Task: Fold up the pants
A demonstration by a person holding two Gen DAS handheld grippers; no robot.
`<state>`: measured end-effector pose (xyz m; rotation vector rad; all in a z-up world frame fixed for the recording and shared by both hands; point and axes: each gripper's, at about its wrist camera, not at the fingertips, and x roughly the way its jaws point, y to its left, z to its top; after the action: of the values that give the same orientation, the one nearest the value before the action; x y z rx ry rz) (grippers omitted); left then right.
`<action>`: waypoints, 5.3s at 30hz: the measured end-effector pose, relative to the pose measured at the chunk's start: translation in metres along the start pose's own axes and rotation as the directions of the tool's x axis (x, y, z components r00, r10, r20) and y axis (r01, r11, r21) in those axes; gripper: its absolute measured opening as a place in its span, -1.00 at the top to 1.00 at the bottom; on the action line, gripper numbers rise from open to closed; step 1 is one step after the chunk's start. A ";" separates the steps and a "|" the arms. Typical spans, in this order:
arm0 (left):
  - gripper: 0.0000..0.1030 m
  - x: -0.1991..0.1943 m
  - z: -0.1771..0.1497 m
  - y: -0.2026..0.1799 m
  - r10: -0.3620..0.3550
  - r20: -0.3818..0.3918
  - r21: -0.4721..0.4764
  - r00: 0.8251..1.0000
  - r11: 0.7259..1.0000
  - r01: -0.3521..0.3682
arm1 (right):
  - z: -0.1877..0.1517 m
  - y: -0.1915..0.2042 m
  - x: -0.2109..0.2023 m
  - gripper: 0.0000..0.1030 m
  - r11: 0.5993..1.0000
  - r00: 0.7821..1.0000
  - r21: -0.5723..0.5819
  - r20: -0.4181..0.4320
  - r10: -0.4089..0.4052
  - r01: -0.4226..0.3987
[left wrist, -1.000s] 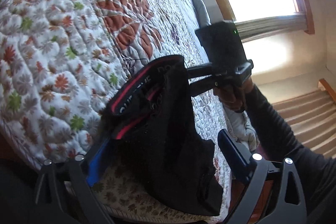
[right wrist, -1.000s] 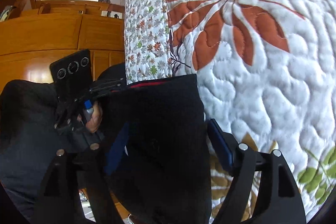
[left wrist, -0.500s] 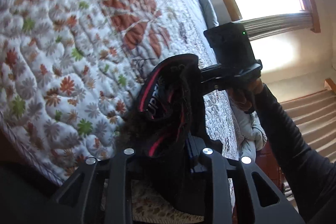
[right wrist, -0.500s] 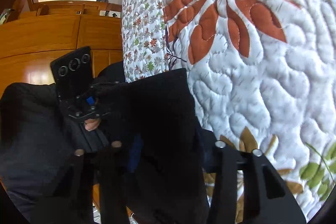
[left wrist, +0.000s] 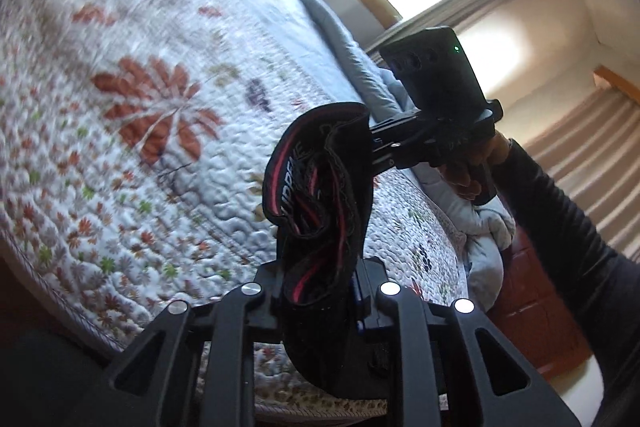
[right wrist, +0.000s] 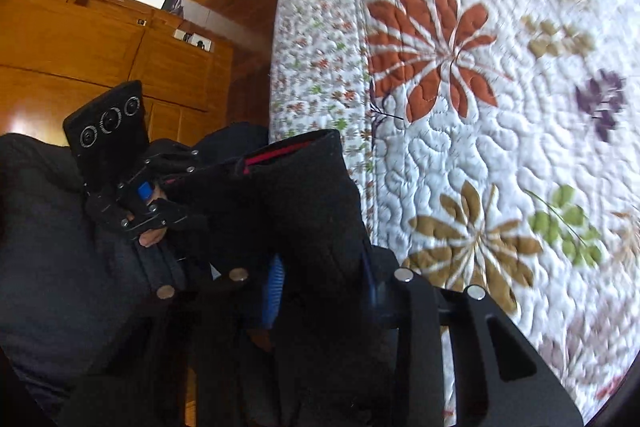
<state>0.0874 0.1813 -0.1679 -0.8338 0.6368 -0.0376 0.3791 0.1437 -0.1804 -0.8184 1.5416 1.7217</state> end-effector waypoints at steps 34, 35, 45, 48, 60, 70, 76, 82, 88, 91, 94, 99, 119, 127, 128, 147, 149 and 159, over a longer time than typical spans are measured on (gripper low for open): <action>0.59 0.014 -0.078 -0.272 -0.197 -0.113 0.505 0.974 0.833 0.227 | -0.273 0.138 -0.136 0.48 0.878 0.834 0.157 0.274 -0.478 0.452; 0.59 0.017 -0.083 -0.276 -0.200 -0.121 0.511 0.972 0.827 0.234 | -0.283 0.137 -0.135 0.48 0.875 0.831 0.167 0.277 -0.483 0.453; 0.59 0.055 -0.129 -0.316 -0.218 -0.210 0.558 0.953 0.774 0.300 | -0.367 0.126 -0.123 0.49 0.860 0.807 0.270 0.310 -0.503 0.433; 0.59 0.069 -0.142 -0.323 -0.213 -0.233 0.575 0.949 0.757 0.311 | -0.392 0.120 -0.116 0.49 0.857 0.802 0.299 0.320 -0.505 0.420; 0.59 0.128 -0.208 -0.351 -0.158 -0.334 0.630 0.929 0.696 0.345 | -0.476 0.085 -0.073 0.49 0.856 0.796 0.378 0.360 -0.487 0.353; 0.59 0.176 -0.258 -0.356 -0.087 -0.430 0.646 0.899 0.665 0.374 | -0.541 0.050 -0.022 0.46 0.848 0.800 0.460 0.387 -0.460 0.265; 0.59 0.196 -0.277 -0.352 -0.055 -0.480 0.635 0.876 0.667 0.390 | -0.569 0.036 0.005 0.43 0.830 0.792 0.523 0.416 -0.448 0.195; 0.38 0.216 -0.285 -0.342 -0.053 -0.569 0.551 0.820 0.716 0.428 | -0.596 0.023 0.028 0.33 0.784 0.776 0.611 0.438 -0.453 0.112; -0.33 0.192 -0.228 -0.317 -0.256 -0.613 0.336 0.747 0.772 0.540 | -0.642 0.022 0.056 0.29 0.645 0.748 0.764 0.425 -0.510 0.006; -0.52 0.172 -0.168 -0.292 -0.300 -0.507 0.341 0.808 0.791 0.508 | -0.689 0.032 0.066 0.15 0.505 0.681 0.845 0.475 -0.557 -0.176; -0.63 0.184 -0.119 -0.251 -0.254 -0.439 0.326 0.862 0.849 0.416 | -0.720 0.060 0.071 -0.16 0.438 0.541 0.801 0.599 -0.591 -0.408; -0.61 0.234 -0.095 -0.197 -0.237 -0.526 0.174 0.817 0.910 0.377 | -0.699 0.099 0.092 -0.43 0.464 0.337 0.641 0.742 -0.580 -0.611; -0.29 0.266 -0.100 -0.152 -0.308 -0.541 -0.030 0.782 0.937 0.348 | -0.669 0.133 0.120 0.33 0.270 0.415 0.755 0.579 -0.701 -0.597; -0.43 0.264 -0.106 -0.160 -0.295 -0.580 -0.011 0.759 0.935 0.355 | -0.644 0.150 0.146 0.75 0.267 0.441 0.762 0.581 -0.683 -0.590; -0.43 0.264 -0.107 -0.159 -0.295 -0.580 -0.013 0.759 0.936 0.353 | -0.645 0.149 0.145 0.75 0.258 0.448 0.767 0.573 -0.686 -0.587; -0.43 0.264 -0.119 -0.145 -0.286 -0.603 -0.016 0.744 0.938 0.348 | -0.679 0.095 0.121 0.56 0.431 0.368 0.654 0.730 -0.577 -0.622; -0.43 0.268 -0.121 -0.144 -0.279 -0.605 -0.018 0.746 0.941 0.338 | -0.671 0.088 0.118 0.55 0.426 0.375 0.660 0.725 -0.578 -0.618; -0.44 0.260 -0.111 -0.137 -0.318 -0.541 -0.031 0.779 0.933 0.359 | -0.632 0.103 0.044 0.75 0.552 0.354 0.730 0.680 -0.642 -0.403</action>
<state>0.2683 -0.0583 -0.2603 -0.8606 1.0011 -0.6468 0.2792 -0.4885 -0.2222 0.5713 1.0670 0.6946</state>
